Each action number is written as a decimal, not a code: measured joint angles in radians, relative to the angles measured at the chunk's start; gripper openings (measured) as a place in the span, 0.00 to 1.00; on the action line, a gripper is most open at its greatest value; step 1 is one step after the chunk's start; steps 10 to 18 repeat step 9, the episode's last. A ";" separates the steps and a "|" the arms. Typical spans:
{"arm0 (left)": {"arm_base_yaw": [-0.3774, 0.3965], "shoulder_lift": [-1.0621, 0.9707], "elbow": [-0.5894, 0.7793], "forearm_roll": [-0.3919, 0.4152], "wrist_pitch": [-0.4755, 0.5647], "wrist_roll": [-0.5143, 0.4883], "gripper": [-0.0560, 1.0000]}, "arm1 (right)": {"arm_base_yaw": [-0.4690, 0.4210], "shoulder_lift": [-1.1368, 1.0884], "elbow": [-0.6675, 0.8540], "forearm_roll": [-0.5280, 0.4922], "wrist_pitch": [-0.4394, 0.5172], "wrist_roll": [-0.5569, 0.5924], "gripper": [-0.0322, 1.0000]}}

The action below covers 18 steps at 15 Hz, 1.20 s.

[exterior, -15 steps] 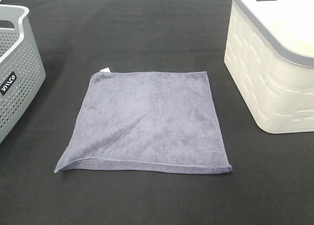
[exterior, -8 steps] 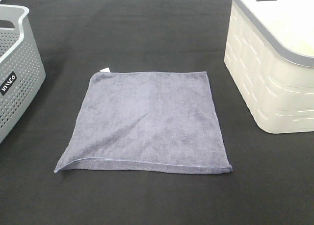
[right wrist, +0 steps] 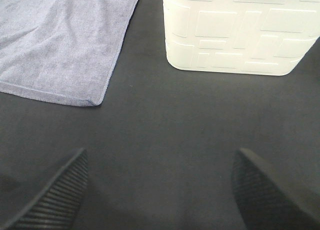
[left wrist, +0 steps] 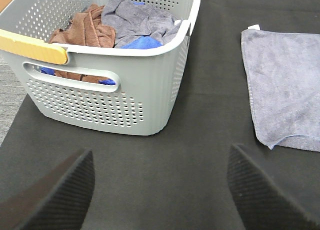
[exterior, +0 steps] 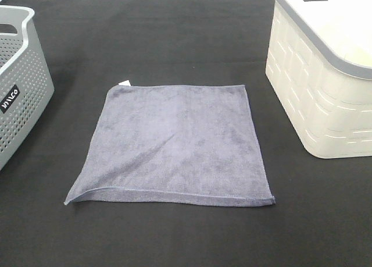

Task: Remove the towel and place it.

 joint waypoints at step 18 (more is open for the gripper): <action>0.000 0.000 0.000 0.003 0.000 0.000 0.71 | 0.000 0.000 0.000 0.001 0.000 0.000 0.77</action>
